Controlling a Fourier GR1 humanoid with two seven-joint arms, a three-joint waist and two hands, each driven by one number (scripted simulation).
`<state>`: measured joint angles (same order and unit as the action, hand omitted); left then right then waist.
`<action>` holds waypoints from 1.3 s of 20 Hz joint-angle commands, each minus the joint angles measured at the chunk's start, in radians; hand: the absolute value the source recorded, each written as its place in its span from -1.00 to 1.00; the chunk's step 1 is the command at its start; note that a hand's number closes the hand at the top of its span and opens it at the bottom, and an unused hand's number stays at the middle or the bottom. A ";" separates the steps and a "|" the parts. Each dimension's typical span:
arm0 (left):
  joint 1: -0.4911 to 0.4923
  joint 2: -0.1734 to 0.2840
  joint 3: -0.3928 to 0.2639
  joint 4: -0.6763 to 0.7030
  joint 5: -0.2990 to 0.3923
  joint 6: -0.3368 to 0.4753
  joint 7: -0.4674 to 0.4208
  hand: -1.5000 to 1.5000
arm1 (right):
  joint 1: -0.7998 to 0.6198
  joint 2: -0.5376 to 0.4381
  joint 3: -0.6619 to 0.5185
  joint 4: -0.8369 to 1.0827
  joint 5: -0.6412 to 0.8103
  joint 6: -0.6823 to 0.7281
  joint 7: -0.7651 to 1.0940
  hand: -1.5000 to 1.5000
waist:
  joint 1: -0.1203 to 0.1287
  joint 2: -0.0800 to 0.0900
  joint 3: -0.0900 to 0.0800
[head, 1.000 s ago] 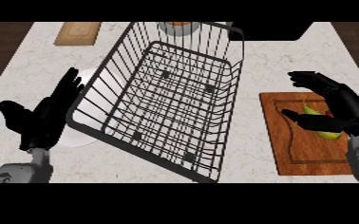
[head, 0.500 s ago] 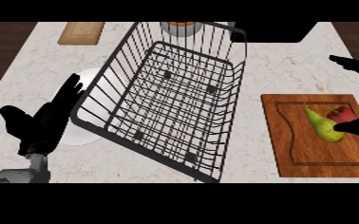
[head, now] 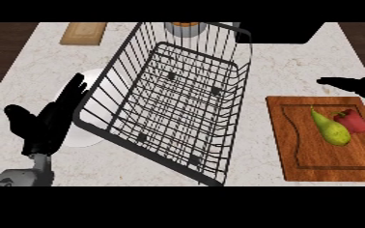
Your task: Pick the pear from the cutting board and place it in the tiered basket
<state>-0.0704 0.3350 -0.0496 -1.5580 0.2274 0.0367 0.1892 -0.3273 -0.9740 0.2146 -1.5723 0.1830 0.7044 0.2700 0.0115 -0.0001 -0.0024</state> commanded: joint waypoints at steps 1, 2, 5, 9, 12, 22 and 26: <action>0.031 -0.030 -0.003 0.008 -0.018 -0.008 -0.036 0.00 | -0.101 0.098 0.021 -0.034 -0.021 0.101 0.199 -1.00 | -0.001 0.000 0.001; 0.049 0.001 0.032 -0.021 -0.005 -0.034 -0.032 0.00 | -0.051 0.129 0.014 -0.044 0.022 0.063 0.195 -1.00 | -0.005 -0.001 0.002; 0.013 -0.032 0.010 -0.054 -0.039 0.006 0.036 0.00 | -0.026 0.184 0.017 0.000 0.127 0.019 0.164 -1.00 | -0.005 0.000 0.002; 0.076 -0.039 0.018 -0.098 -0.039 -0.007 0.014 0.00 | 0.052 0.193 0.029 -0.005 0.215 -0.010 0.164 -1.00 | -0.006 -0.001 0.003; -0.047 -0.027 0.071 0.058 -0.013 -0.054 0.004 0.00 | 0.053 0.251 0.064 0.113 0.332 -0.096 0.086 -1.00 | -0.009 0.002 0.003; 0.011 -0.086 0.057 -0.004 -0.067 -0.057 0.000 0.00 | 0.053 0.285 0.025 0.373 0.567 -0.277 -0.183 -1.00 | -0.007 0.001 0.003; 0.062 -0.110 0.039 -0.050 -0.111 -0.039 -0.002 0.00 | 0.054 0.314 0.019 0.421 0.646 -0.335 -0.203 -1.00 | -0.005 0.000 0.003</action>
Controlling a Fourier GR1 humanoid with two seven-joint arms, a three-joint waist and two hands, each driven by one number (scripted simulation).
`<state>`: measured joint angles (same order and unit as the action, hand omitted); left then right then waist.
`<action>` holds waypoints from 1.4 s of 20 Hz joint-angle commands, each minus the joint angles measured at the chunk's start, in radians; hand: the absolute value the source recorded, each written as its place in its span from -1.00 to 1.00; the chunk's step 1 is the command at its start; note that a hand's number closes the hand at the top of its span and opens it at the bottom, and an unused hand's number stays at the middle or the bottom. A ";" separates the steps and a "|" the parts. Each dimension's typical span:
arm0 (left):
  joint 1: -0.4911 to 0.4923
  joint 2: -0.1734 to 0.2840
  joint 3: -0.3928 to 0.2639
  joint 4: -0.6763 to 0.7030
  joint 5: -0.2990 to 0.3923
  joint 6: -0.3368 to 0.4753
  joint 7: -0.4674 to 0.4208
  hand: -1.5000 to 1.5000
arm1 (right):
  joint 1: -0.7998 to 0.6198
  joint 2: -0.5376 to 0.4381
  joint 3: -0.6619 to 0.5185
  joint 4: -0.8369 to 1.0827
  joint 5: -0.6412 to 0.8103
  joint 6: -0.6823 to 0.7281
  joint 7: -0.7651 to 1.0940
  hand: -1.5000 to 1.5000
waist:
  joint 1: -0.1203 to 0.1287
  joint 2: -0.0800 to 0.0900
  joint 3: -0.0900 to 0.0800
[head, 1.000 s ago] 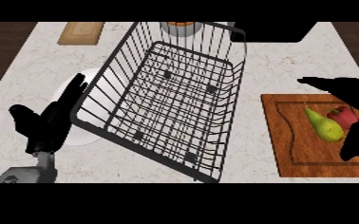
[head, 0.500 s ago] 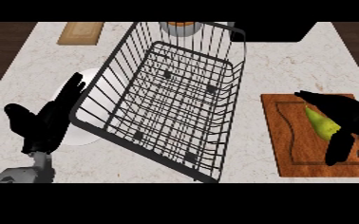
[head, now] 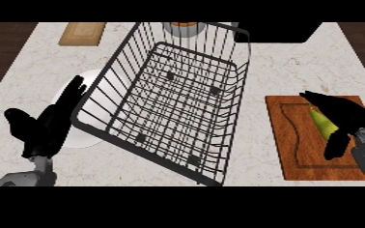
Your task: Pick the pear from the cutting board and place it in the tiered basket
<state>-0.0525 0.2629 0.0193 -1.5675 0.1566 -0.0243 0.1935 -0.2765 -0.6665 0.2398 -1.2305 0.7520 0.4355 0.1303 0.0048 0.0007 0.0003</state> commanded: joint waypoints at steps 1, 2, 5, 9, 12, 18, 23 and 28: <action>0.057 -0.033 -0.014 -0.059 -0.033 0.016 -0.013 0.00 | -0.022 -0.046 -0.052 0.077 0.051 -0.009 -0.108 -1.00 | 0.001 -0.001 0.000; 0.046 -0.020 -0.011 -0.139 -0.016 0.021 0.094 0.00 | 0.029 -0.009 -0.045 0.037 0.073 -0.072 -0.086 -1.00 | -0.001 -0.002 0.000; 0.033 0.002 0.049 0.024 -0.008 -0.060 -0.037 0.00 | -0.014 -0.002 -0.070 0.074 0.105 0.003 -0.094 -1.00 | -0.002 -0.001 0.000; -0.039 -0.037 0.011 0.013 -0.034 -0.002 0.033 0.00 | -0.065 0.023 -0.020 0.128 0.085 0.166 -0.083 1.00 | -0.002 0.000 0.000; 0.034 -0.037 0.006 -0.057 -0.044 -0.012 0.031 0.00 | 0.003 -0.005 0.021 0.131 0.179 0.059 -0.166 1.00 | -0.001 -0.001 0.000; -0.018 -0.033 0.041 0.010 -0.031 -0.042 0.018 0.00 | -0.022 0.019 0.033 0.215 0.263 -0.045 -0.282 1.00 | 0.001 0.001 0.000; -0.008 -0.029 0.066 -0.002 -0.028 -0.016 0.037 0.00 | 0.272 0.060 -0.113 -0.115 0.181 -0.228 -0.054 1.00 | -0.047 -0.009 -0.001; 0.054 -0.020 0.071 -0.053 -0.011 -0.042 0.027 0.00 | 0.486 0.082 -0.180 -0.344 0.190 -0.447 -0.036 1.00 | -0.039 -0.010 -0.001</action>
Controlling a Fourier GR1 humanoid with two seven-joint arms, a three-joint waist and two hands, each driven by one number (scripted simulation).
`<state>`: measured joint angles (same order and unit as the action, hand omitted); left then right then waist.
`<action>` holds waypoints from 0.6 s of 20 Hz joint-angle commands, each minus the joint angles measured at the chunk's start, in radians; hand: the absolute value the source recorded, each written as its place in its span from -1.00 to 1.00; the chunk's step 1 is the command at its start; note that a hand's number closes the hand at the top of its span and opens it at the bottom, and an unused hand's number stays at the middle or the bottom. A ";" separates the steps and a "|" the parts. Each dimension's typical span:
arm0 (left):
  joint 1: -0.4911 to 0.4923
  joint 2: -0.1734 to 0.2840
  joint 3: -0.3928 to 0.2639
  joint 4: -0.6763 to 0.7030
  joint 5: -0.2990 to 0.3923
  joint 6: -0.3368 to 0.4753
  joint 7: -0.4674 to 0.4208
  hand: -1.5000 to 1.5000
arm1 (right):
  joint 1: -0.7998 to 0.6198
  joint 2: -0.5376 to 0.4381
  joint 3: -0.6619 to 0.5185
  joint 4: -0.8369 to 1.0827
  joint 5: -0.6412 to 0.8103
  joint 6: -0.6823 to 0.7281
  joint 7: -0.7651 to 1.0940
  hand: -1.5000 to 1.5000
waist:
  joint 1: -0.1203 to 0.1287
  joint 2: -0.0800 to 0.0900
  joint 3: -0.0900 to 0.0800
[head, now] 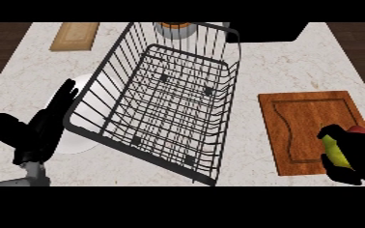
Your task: Pick the pear from the cutting board and place it in the tiered basket
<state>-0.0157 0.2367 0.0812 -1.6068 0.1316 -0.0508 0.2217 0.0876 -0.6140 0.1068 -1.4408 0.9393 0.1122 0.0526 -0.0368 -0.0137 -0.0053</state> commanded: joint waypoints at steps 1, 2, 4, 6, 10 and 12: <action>-0.014 0.003 0.004 0.006 -0.006 0.001 0.008 0.00 | 0.127 0.032 -0.057 -0.183 -0.001 -0.144 0.036 1.00 | 0.001 0.006 0.004; -0.027 0.008 0.014 0.012 -0.003 0.005 0.007 0.00 | 0.140 0.044 -0.076 -0.250 -0.026 -0.171 0.028 1.00 | -0.015 0.003 0.004; 0.005 0.004 0.010 -0.002 0.008 -0.004 0.020 0.00 | 0.172 0.066 -0.112 -0.322 -0.061 -0.246 -0.012 1.00 | -0.014 0.001 0.004; 0.007 0.000 0.007 -0.009 -0.004 0.002 0.002 0.00 | 0.167 0.123 -0.133 -0.438 -0.143 -0.256 -0.006 1.00 | -0.022 -0.003 0.004; 0.005 -0.004 0.009 0.002 -0.007 0.008 0.007 0.00 | 0.210 0.202 -0.145 -0.602 -0.305 -0.286 -0.085 1.00 | -0.011 0.002 0.005; -0.010 -0.003 0.007 0.020 -0.002 -0.008 -0.008 0.00 | 0.229 0.200 -0.157 -0.739 -0.370 -0.237 -0.055 1.00 | -0.006 0.005 0.004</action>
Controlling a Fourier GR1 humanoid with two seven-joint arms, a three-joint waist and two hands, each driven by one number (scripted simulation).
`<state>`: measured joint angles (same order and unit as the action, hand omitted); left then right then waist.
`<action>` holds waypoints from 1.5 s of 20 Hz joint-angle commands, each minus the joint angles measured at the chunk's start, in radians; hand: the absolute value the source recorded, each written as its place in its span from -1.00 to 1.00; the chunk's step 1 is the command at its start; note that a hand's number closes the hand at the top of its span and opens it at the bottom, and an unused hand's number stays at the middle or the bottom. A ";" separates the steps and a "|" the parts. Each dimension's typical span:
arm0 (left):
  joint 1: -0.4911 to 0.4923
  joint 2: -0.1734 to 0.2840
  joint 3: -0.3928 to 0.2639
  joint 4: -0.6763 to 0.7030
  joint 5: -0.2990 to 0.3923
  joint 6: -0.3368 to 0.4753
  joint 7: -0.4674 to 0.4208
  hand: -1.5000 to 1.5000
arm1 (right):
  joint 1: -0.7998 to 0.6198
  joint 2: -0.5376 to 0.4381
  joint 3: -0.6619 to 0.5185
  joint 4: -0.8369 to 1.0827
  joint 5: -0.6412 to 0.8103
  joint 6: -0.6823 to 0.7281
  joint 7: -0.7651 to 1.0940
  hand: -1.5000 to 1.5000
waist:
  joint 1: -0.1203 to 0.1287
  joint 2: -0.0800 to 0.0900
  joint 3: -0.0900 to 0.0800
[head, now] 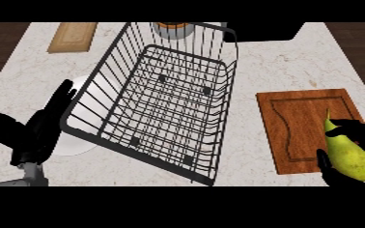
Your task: Pick the pear from the cutting board and place it in the tiered basket
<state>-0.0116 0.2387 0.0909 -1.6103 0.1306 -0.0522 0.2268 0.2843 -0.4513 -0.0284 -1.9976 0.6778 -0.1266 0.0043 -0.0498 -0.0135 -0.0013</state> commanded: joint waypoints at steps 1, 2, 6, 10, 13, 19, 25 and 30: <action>0.008 0.001 0.010 0.045 0.011 -0.030 -0.044 0.00 | 0.090 0.024 -0.023 -0.255 -0.106 0.033 0.012 1.00 | 0.017 0.007 0.000; 0.037 -0.016 -0.023 -0.021 -0.005 -0.015 -0.015 0.00 | 0.035 0.008 -0.047 -0.316 -0.142 0.078 0.080 1.00 | 0.029 0.005 0.000; -0.032 -0.018 -0.020 0.000 -0.025 0.009 0.013 0.00 | 0.093 0.003 -0.033 -0.570 -0.186 0.203 0.251 1.00 | 0.031 0.009 0.000; -0.019 -0.017 -0.022 0.039 -0.022 -0.029 -0.036 0.00 | -0.098 0.011 0.112 -0.583 -0.108 0.267 0.471 1.00 | 0.051 0.013 -0.002; -0.068 -0.018 -0.021 0.031 -0.010 -0.021 0.020 0.00 | -0.242 0.023 0.208 -0.574 -0.078 0.289 0.590 1.00 | 0.056 0.013 -0.002; -0.103 -0.027 -0.028 0.039 -0.022 -0.008 0.047 0.00 | -0.611 0.102 0.395 -0.432 0.008 0.322 0.884 1.00 | 0.063 0.011 -0.003; -0.016 -0.050 -0.042 0.019 -0.042 -0.016 -0.027 0.00 | -0.947 0.292 0.500 -0.206 0.078 0.368 1.113 1.00 | 0.064 0.010 -0.001; -0.064 -0.065 -0.062 -0.008 -0.052 0.003 0.052 0.00 | -0.971 0.407 0.521 -0.034 0.145 0.361 1.082 1.00 | 0.057 0.012 0.001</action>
<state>-0.0745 0.2082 0.0679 -1.5800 0.0990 -0.0736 0.2361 -0.6107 -0.1166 0.5005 -2.1277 0.7911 0.1952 1.0143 0.0102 -0.0024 -0.0021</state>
